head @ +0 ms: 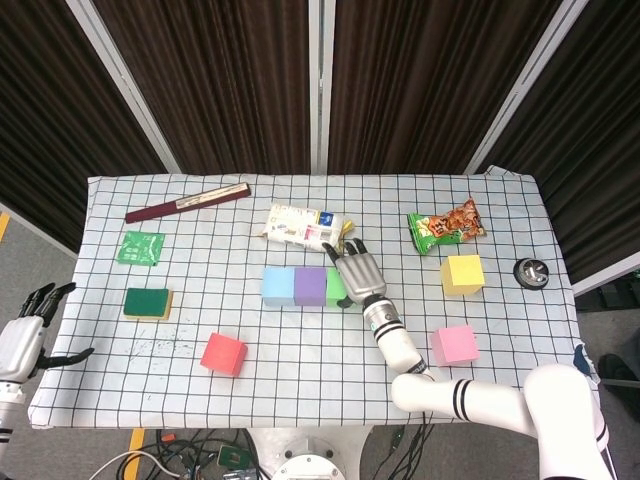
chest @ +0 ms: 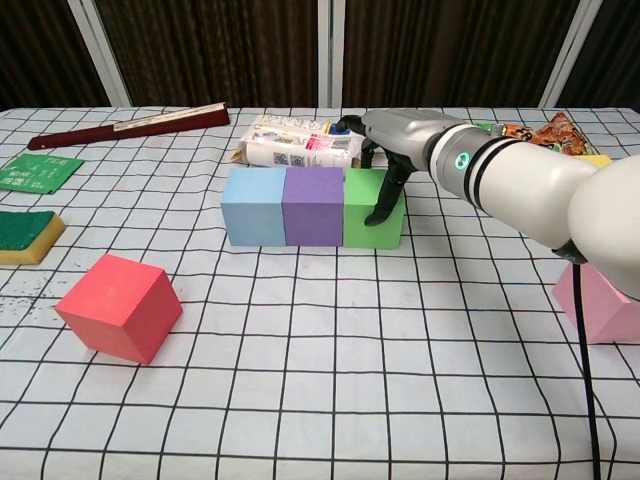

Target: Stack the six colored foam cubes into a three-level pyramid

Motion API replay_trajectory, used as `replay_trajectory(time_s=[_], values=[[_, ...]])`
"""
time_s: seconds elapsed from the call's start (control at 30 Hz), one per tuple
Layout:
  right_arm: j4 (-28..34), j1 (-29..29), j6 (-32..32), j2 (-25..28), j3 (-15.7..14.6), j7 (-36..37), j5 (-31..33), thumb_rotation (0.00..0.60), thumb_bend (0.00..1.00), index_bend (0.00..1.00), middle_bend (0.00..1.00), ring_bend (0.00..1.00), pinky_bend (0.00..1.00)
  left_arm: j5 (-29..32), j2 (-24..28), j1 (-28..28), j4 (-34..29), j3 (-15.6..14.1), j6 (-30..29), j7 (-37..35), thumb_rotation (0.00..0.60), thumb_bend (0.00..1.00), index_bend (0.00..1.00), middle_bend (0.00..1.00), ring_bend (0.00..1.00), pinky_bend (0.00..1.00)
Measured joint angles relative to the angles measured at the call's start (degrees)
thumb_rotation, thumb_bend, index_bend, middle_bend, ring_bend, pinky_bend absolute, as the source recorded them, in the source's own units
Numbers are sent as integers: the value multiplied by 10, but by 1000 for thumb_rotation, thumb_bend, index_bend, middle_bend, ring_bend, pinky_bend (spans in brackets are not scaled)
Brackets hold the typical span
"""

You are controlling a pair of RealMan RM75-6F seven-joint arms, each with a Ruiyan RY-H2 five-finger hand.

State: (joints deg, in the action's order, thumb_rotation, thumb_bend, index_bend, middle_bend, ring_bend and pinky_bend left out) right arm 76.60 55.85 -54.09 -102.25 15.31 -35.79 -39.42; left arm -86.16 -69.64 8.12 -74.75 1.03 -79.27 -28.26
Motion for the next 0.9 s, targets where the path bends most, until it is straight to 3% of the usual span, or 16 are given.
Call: replay_trajectory(time_s=[0.9], values=[[-5, 1, 6, -2, -6, 15, -11, 600, 107, 0, 561, 98, 0, 1, 0, 2, -1, 0, 4, 5, 600, 0, 98, 119, 0, 30]])
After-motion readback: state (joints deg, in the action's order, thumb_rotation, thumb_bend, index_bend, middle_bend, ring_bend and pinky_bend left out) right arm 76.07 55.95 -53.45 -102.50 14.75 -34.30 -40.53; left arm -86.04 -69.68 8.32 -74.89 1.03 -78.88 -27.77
